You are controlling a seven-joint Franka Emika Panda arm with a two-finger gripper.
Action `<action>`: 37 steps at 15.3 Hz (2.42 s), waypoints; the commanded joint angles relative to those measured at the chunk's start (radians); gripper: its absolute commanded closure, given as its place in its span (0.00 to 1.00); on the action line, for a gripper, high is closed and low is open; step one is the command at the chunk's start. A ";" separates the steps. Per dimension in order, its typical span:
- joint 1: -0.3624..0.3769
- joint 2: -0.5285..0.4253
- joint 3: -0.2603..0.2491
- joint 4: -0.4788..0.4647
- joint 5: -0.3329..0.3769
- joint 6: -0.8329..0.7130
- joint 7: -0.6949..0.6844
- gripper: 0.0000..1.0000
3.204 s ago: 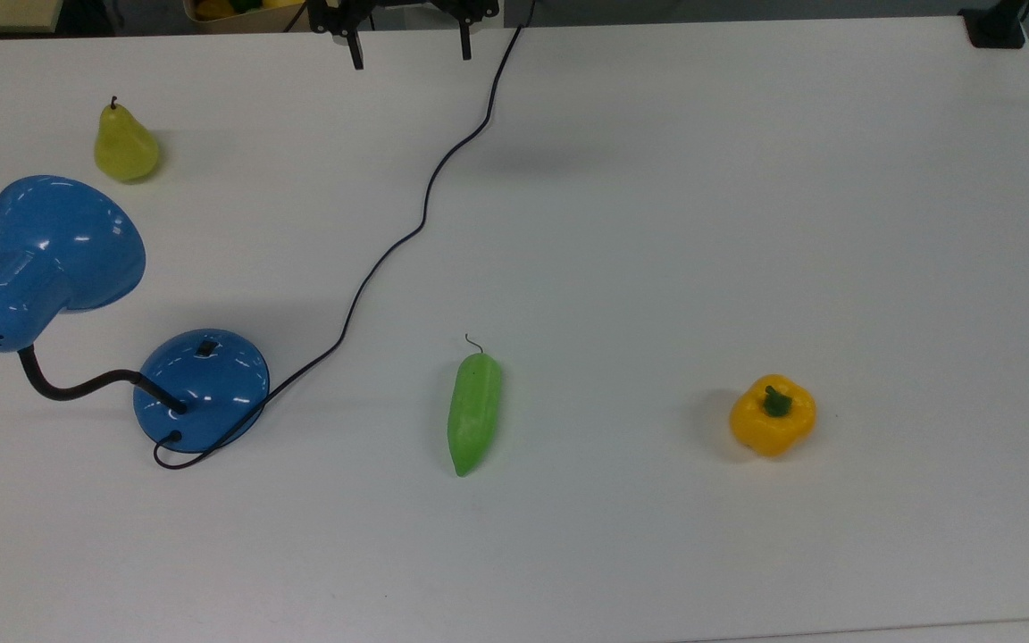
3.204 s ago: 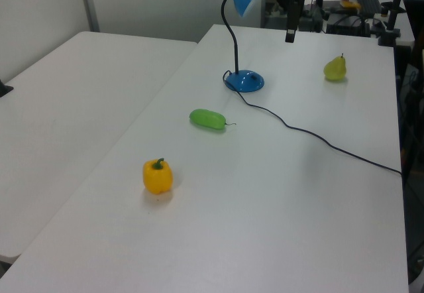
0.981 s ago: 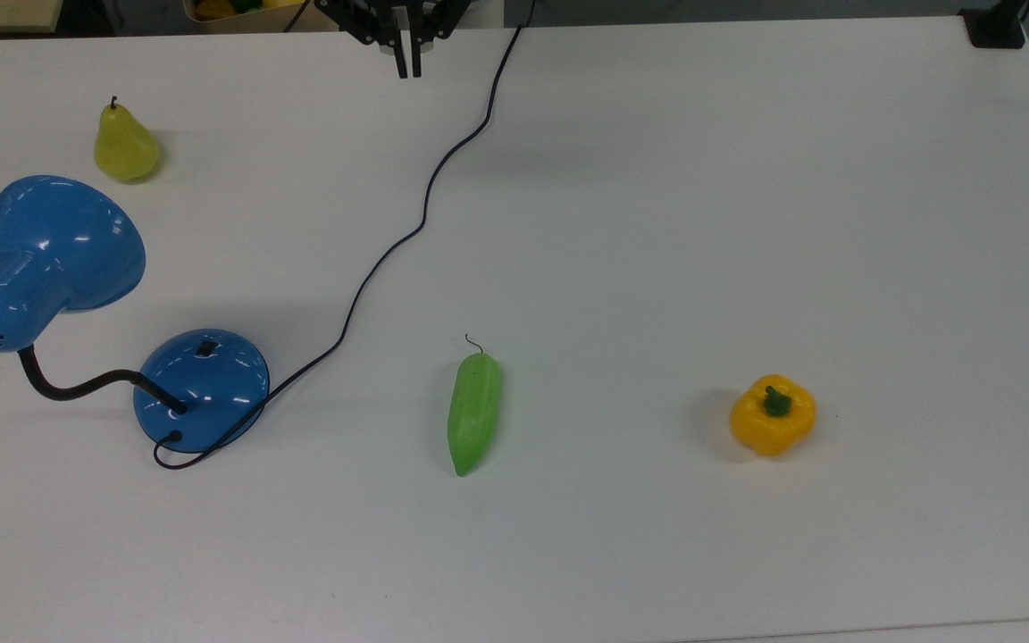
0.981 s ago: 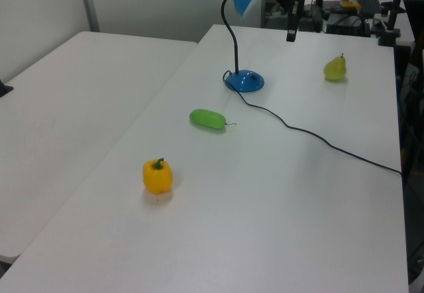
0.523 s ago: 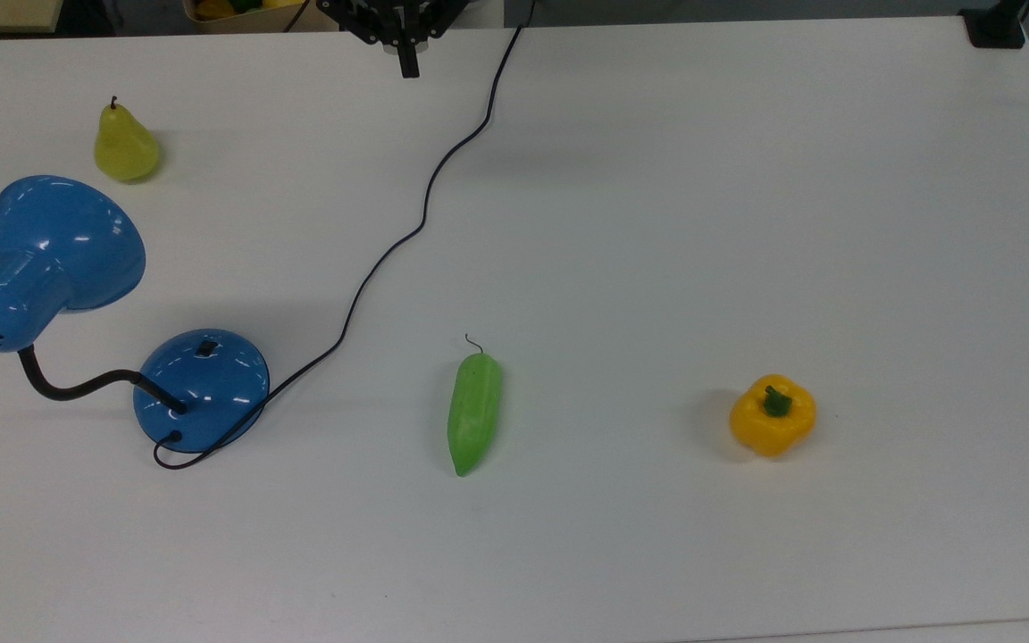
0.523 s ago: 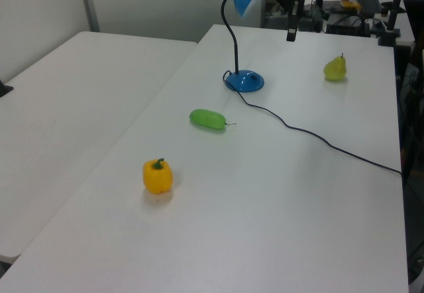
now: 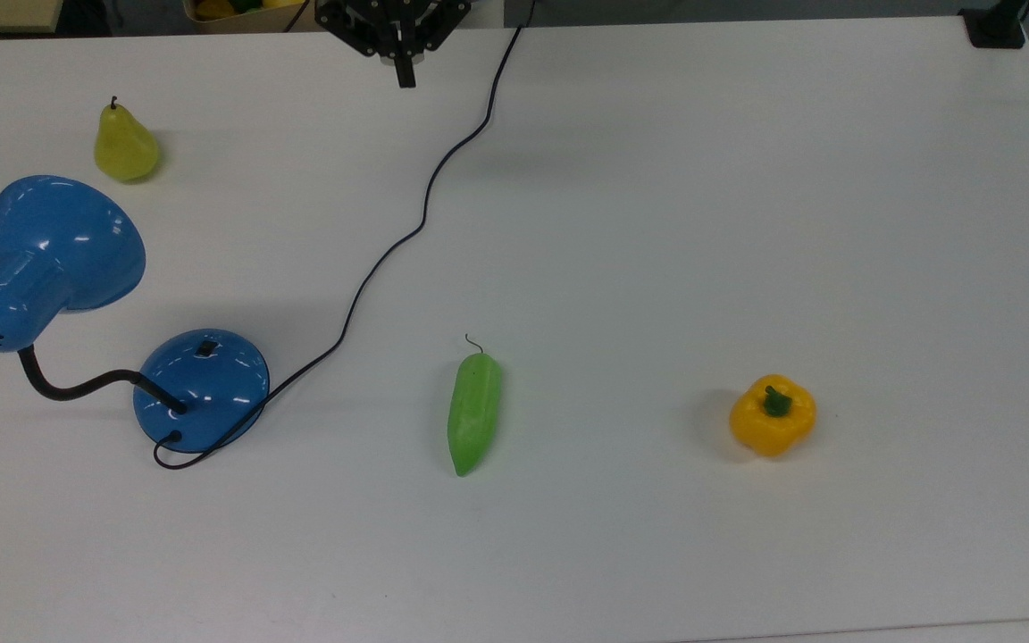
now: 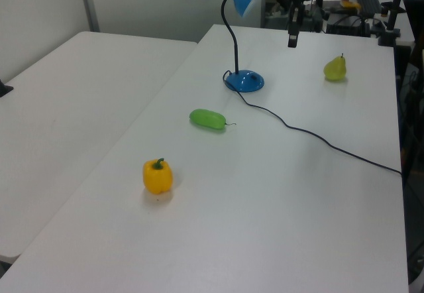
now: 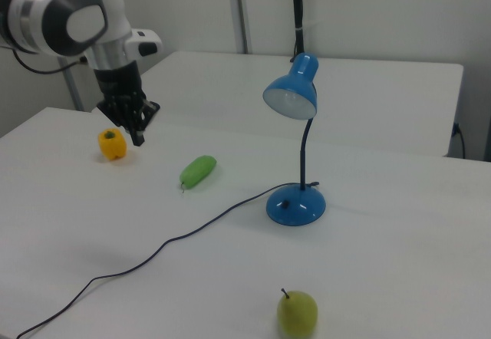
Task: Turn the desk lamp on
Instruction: 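Close the gripper and move it toward the blue lamp base, then lower the closed gripper onto the switch on the lamp base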
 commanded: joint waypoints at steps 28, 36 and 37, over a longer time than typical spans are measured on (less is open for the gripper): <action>-0.129 0.338 -0.127 -0.144 -0.026 0.958 -0.008 1.00; -0.142 0.424 -0.129 -0.137 -0.026 1.060 -0.010 1.00; -0.142 0.430 -0.129 -0.135 -0.026 1.060 -0.010 1.00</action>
